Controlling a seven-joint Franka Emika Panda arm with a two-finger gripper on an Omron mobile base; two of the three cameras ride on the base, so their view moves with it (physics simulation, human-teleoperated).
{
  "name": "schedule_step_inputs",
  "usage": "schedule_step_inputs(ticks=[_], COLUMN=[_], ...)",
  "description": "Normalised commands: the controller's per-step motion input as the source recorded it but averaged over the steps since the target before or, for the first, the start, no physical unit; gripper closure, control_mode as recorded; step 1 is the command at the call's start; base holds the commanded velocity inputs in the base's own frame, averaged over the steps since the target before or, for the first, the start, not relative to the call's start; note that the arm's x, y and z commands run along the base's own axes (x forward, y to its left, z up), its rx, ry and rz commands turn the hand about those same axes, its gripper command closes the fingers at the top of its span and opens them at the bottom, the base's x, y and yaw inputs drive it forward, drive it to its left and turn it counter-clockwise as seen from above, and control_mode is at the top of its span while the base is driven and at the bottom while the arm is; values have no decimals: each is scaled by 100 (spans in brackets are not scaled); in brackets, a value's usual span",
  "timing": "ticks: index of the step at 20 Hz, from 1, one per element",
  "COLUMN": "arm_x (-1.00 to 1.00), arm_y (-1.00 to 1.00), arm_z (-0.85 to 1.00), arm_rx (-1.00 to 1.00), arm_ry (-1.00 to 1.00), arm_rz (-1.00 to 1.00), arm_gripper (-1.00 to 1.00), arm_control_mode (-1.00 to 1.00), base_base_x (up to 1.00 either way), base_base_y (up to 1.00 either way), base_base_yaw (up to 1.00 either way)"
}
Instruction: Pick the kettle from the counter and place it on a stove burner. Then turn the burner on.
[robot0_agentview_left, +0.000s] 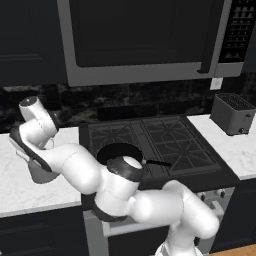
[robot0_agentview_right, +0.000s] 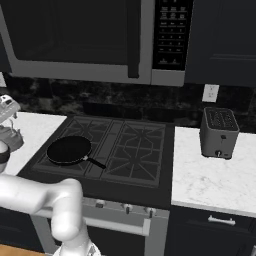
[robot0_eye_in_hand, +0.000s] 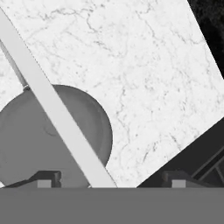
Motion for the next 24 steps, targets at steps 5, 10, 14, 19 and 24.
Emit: schedule_step_inputs(ticks=[5,10,14,19,24], arm_x=[0,-3,-34,-86,-85], arm_y=[0,0,-10,-51,-98], arm_z=[-11,-24,-7,21,25], arm_rx=[-1,-4,0,2,2], arm_ry=[0,0,-15,-65,-71], arm_rz=[0,0,0,0,-2], arm_gripper=[100,100,100,100,100], arm_control_mode=[-100,-100,-100,-100,-100], base_base_x=[0,0,0,0,0], base_base_y=[0,0,0,0,0], base_base_yaw=[0,0,0,0,0])
